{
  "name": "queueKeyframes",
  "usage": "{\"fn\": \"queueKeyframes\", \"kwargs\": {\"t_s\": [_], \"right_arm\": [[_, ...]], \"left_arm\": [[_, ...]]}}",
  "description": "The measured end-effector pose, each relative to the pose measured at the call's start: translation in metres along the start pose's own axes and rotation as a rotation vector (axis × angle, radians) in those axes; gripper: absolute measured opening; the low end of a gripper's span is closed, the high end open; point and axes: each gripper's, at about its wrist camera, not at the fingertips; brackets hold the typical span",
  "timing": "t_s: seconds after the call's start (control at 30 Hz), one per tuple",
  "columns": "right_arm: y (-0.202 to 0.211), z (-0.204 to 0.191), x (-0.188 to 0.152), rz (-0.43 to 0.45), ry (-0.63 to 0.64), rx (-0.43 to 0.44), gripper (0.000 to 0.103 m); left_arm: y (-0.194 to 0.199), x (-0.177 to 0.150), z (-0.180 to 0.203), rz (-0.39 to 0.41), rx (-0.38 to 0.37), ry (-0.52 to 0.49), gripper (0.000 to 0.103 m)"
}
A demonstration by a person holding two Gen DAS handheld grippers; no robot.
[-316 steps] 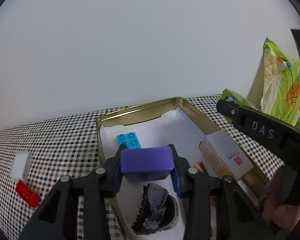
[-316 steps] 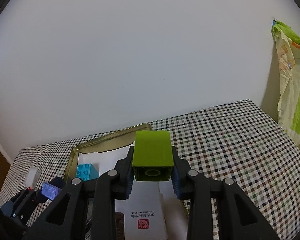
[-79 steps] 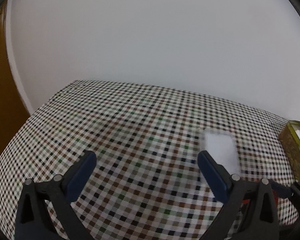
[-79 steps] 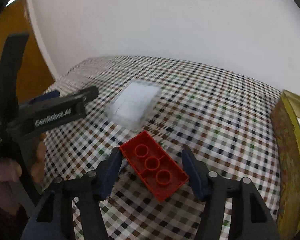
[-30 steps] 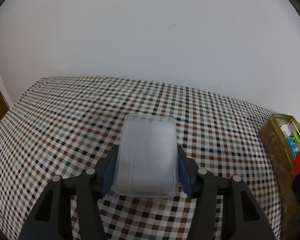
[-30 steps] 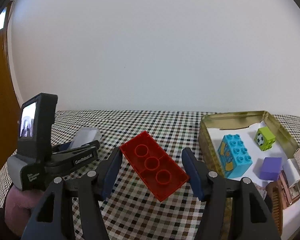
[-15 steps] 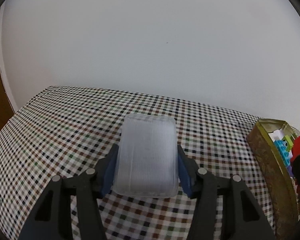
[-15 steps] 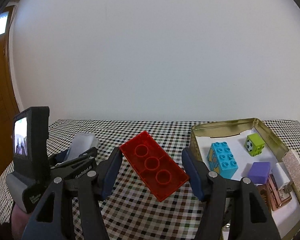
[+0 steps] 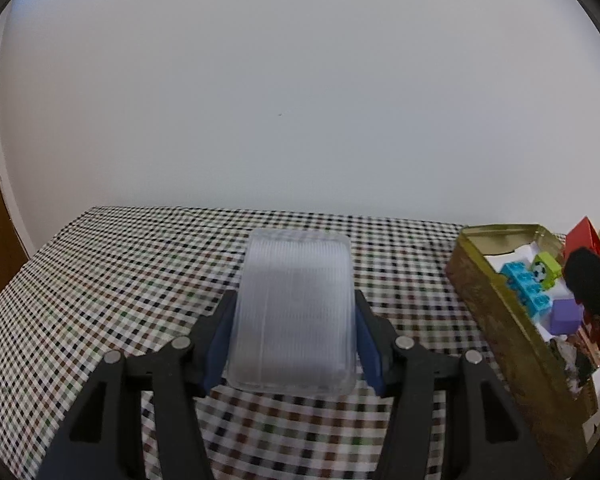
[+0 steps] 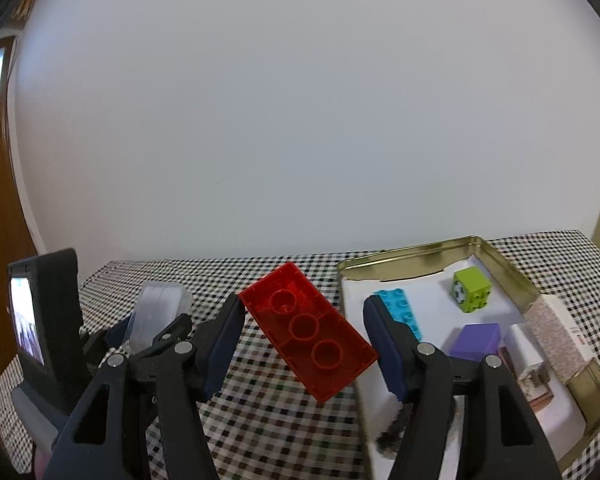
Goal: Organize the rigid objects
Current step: 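Carry the white box with the left tool while the right tool carries the red brick over the tray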
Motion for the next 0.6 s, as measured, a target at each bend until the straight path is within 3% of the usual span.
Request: {"fn": "queueKeyframes", "kwargs": {"t_s": [0.6], "right_arm": [[0.031,0.054,0.008,0.053,-0.049,-0.048,0.064]], "left_arm": [[0.025,0.002,0.055,0.073,-0.075,-0.020,0.054]]}}
Point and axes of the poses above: each gripper's, at about its wrist camera, not at the fingertips, and y roughly against the way its jaws point, z to its right, x to its top, and after that the axes turned 1 degree about x, right-handed
